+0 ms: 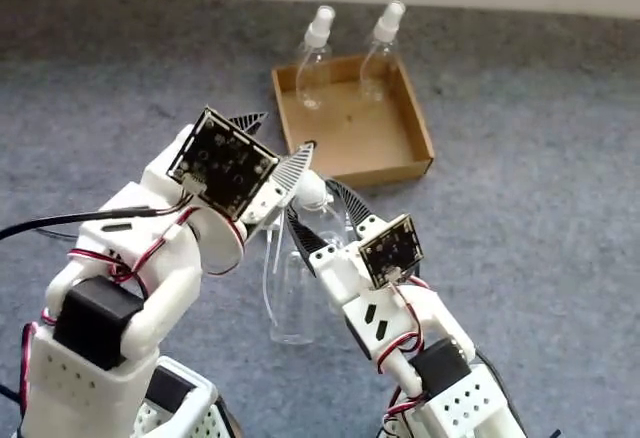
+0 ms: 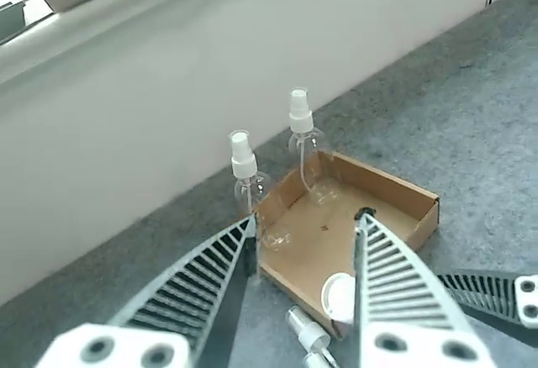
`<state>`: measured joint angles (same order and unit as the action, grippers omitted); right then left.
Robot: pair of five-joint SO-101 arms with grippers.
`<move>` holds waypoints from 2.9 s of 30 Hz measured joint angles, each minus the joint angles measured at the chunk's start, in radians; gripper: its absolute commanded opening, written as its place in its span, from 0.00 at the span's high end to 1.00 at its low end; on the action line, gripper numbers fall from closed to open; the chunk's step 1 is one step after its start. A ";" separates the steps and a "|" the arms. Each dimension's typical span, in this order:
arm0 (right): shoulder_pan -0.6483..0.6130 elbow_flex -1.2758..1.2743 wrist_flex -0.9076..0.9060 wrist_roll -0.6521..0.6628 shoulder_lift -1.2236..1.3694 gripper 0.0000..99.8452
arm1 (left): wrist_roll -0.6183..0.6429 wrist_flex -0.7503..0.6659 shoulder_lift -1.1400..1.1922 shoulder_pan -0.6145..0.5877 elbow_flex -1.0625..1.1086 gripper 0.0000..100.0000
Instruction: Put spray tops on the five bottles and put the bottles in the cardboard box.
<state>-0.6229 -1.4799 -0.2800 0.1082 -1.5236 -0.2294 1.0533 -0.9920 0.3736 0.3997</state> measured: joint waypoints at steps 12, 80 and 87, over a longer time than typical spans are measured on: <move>0.158 0.040 0.354 0.000 0.037 1.00 | 0.135 0.015 0.000 -0.480 0.135 0.82; 0.203 0.888 1.125 -0.141 1.857 1.00 | 0.262 -0.585 0.003 -0.577 0.862 0.82; 0.203 0.961 1.125 -0.035 1.959 1.00 | 0.262 -0.585 0.003 -0.569 0.862 0.82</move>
<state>-0.4204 -0.5194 0.8447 0.0729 0.4358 0.0330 0.4687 -0.9889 -0.1956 1.2620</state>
